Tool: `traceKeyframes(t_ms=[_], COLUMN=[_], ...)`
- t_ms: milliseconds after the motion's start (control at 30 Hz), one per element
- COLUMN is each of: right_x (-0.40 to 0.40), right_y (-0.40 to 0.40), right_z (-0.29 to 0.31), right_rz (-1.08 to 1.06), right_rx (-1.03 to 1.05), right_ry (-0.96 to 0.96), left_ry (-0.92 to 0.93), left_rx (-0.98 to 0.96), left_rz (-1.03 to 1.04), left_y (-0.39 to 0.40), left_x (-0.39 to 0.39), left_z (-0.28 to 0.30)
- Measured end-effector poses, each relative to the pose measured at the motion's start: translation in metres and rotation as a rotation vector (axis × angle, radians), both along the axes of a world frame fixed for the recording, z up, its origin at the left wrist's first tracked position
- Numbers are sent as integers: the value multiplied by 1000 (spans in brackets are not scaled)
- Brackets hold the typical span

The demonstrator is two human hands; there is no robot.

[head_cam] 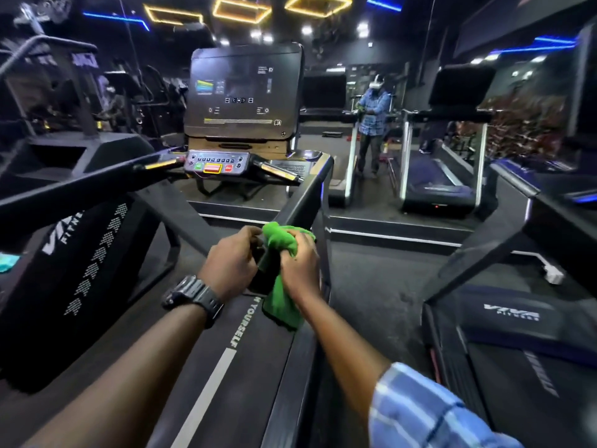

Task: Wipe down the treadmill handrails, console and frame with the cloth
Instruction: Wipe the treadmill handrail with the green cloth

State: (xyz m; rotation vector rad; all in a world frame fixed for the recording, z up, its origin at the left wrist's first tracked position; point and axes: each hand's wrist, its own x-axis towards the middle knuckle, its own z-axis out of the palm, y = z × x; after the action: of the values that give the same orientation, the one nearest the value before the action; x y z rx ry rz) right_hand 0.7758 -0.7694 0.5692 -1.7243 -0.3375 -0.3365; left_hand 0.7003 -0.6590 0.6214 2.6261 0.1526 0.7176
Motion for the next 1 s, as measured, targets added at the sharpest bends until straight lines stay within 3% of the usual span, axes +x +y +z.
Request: traceKeyframes(t_ms=[100,200,300,467,533,667,767,1000], right_x=[-47,-61,-42,-74,-82,-86,-88,-146], right_y=[-9,-15,-5,4,-10,-73,-150,-318], right_z=[-27,-59,-38,-21,-24,10,37,140], right_rz=[42,44,-77,-104,-33,87,-123,-537], right_rx=[-53,-76,9,-77,-195,-737,-933,-1029], right_ry=[-114,20,198,69,71,-28,-110,-154], left_ry=[32,64,64,-49,-90,-122,-92,-291], left_rx=[102,197,224,156,122,153,149,138], left_rz=[-50,-75,-76,-96,-102,-59,-71,-326], left_y=[2,1,-3,-5,-11,-22,-42,-164], left_x=[3,8,10,9,9,11,16,-1], left_z=[3,4,2,-8,-13,-16,0,85])
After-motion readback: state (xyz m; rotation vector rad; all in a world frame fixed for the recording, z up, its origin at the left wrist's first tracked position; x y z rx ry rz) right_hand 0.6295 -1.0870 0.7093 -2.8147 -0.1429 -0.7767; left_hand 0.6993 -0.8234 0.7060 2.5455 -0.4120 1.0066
